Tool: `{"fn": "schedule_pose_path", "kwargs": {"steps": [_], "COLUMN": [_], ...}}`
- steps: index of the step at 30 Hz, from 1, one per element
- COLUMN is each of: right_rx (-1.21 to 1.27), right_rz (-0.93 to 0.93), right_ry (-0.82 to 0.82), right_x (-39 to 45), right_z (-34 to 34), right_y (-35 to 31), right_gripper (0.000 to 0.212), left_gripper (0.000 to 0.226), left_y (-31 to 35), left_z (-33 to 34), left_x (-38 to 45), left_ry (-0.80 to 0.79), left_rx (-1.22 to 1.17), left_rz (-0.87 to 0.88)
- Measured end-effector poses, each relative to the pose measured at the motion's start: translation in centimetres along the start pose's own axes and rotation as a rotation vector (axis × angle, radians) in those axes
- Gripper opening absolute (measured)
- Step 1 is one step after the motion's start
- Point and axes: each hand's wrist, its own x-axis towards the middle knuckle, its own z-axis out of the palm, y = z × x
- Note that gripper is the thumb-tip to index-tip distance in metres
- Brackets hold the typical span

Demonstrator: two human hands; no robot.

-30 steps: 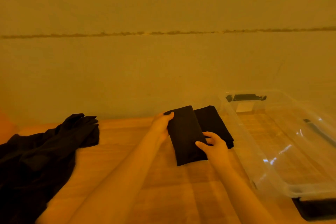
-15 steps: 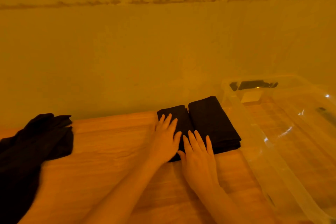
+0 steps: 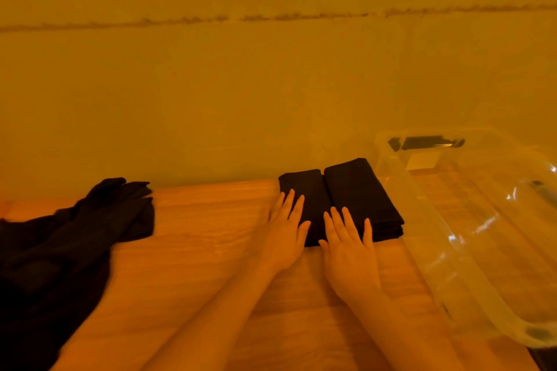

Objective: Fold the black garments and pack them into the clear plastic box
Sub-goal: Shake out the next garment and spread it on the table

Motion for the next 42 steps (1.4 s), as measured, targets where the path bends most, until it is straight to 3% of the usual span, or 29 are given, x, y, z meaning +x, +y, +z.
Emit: {"fn": "schedule_pose_path", "kwargs": {"steps": [4, 6, 9, 12, 14, 16, 19, 22, 24, 27, 30, 35, 42], "right_rx": [0.059, 0.063, 0.163, 0.236, 0.221, 0.235, 0.302, 0.329, 0.348, 0.553, 0.766, 0.815, 0.883], "right_rz": [-0.069, -0.185, -0.262, -0.398, -0.499, -0.613, -0.717, -0.791, -0.790, -0.707, -0.590, -0.573, -0.516], "right_ry": [0.035, 0.043, 0.055, -0.056, -0.135, -0.190, -0.264, -0.256, -0.232, -0.175, -0.197, -0.267, -0.240], "right_x": [-1.5, -1.8, -2.0, -2.2, -2.3, -2.1, -1.2, 0.1, 0.9, 1.6, 1.7, 1.6, 1.1], "right_z": [-0.7, -0.2, 0.0, -0.7, -1.4, -1.9, -2.8, -3.1, -3.0, -2.8, -3.2, -4.9, -8.8], "right_y": [-1.7, -3.2, -7.6, -14.4, -19.4, -24.0, -29.9, -34.1, -35.7, -36.4, -35.8, -34.7, -31.2], "right_gripper": [0.062, 0.048, 0.055, 0.074, 0.057, 0.055, 0.062, 0.066, 0.062, 0.036, 0.023, 0.031, 0.027], "left_gripper": [0.054, 0.054, 0.055, 0.079, 0.087, 0.083, 0.073, 0.064, 0.057, 0.046, 0.048, 0.061, 0.021], "left_y": [-1.2, -3.5, -8.9, -14.7, -18.7, -22.4, -26.8, -29.0, -29.4, -29.3, -29.3, -28.0, -24.3], "left_z": [-0.9, -1.3, -3.6, -6.9, -8.9, -10.4, -11.2, -10.7, -10.3, -10.4, -10.7, -11.9, -14.7], "left_x": [-4.4, -7.8, -12.9, -17.8, -20.6, -22.9, -25.1, -25.6, -25.7, -25.7, -25.6, -23.7, -22.1], "left_ry": [0.046, 0.050, 0.116, 0.217, 0.286, 0.329, 0.242, 0.222, 0.322, 0.517, 0.593, 0.495, 0.488], "left_rx": [0.062, 0.096, 0.125, 0.203, 0.213, 0.216, 0.207, 0.030, -0.109, -0.265, -0.273, -0.221, -0.458], "left_rz": [-0.059, -0.116, -0.206, -0.289, -0.396, -0.509, -0.647, -0.644, -0.601, -0.585, -0.574, -0.458, -0.424]}}
